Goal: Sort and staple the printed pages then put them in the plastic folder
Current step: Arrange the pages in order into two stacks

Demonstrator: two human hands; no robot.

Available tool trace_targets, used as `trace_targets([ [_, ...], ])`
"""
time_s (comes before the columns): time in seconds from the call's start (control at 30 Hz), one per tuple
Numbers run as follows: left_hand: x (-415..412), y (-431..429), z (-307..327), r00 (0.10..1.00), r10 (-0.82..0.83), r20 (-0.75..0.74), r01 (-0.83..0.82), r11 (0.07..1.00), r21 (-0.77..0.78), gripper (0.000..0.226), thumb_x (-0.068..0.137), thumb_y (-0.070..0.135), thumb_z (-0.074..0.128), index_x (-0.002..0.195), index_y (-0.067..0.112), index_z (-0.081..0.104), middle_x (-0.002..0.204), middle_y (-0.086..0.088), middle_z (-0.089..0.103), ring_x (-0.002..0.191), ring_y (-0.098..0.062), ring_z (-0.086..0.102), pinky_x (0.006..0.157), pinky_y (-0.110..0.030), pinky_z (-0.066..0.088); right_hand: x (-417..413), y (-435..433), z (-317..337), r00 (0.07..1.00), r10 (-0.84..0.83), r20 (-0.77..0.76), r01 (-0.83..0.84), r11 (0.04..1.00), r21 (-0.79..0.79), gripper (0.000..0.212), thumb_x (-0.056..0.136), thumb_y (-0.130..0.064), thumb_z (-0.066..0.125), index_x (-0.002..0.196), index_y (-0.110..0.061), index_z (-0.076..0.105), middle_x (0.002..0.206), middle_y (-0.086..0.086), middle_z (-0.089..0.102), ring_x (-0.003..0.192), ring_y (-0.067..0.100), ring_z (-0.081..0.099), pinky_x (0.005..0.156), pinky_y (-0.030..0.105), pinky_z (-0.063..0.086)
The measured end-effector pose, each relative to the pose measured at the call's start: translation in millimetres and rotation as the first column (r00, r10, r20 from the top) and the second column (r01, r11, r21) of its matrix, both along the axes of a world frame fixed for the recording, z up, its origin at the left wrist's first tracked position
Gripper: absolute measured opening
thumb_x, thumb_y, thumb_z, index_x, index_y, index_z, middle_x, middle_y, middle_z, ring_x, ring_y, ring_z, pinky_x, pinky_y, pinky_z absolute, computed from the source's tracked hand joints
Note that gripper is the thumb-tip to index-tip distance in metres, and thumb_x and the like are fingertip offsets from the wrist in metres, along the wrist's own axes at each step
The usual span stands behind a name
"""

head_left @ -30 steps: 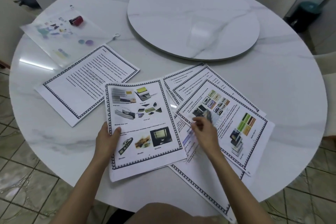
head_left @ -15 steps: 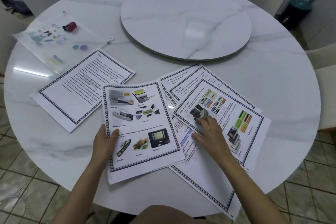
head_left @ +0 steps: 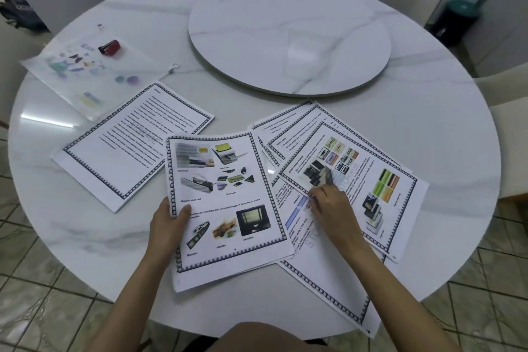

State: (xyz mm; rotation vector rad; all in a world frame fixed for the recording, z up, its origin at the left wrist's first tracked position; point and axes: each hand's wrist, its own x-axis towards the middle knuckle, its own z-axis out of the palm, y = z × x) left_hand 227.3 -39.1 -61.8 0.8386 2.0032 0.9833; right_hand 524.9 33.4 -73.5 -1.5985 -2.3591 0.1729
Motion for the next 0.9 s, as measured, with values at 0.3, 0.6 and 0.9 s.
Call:
trace_targets([
  [0.3, -4, 6, 5, 1.0, -0.024, 0.011, 0.024, 1.0, -0.011, 0.026, 0.092, 0.013, 0.052, 0.117, 0.008, 0.054, 0.114, -0.014, 0.064, 0.099, -0.03, 0.06, 0.088, -0.042, 0.048, -23, -20, 16, 0.552, -0.602, -0.578, 0.268, 0.784, -0.56, 0.018, 0.088, -0.009, 0.062, 0.105, -0.011, 0.067, 0.095, 0.002, 0.067, 0.089, 0.018, 0.064, 0.085, 0.031, 0.054],
  [0.6, -15, 21, 13, 0.996, -0.093, 0.007, 0.093, 0.995, -0.019, 0.026, 0.092, 0.013, 0.052, 0.118, 0.008, 0.054, 0.109, -0.012, 0.064, 0.097, -0.03, 0.061, 0.088, -0.043, 0.049, -4, -5, 6, 0.639, -0.695, -0.329, 0.617, 0.719, -0.32, 0.038, 0.09, -0.016, 0.058, 0.126, -0.005, 0.052, 0.133, 0.016, 0.045, 0.126, 0.029, 0.039, 0.104, 0.035, 0.03],
  [0.9, -27, 40, 16, 0.985, -0.173, 0.005, 0.173, 0.985, -0.007, 0.024, 0.091, 0.017, 0.055, 0.114, 0.011, 0.057, 0.108, -0.014, 0.067, 0.094, -0.031, 0.065, 0.087, -0.054, 0.05, 10, 10, -12, 0.678, -0.72, -0.149, 0.65, 0.681, -0.336, 0.059, 0.091, -0.032, 0.055, 0.141, -0.01, 0.034, 0.152, 0.013, 0.023, 0.141, 0.031, 0.018, 0.116, 0.049, 0.013],
])
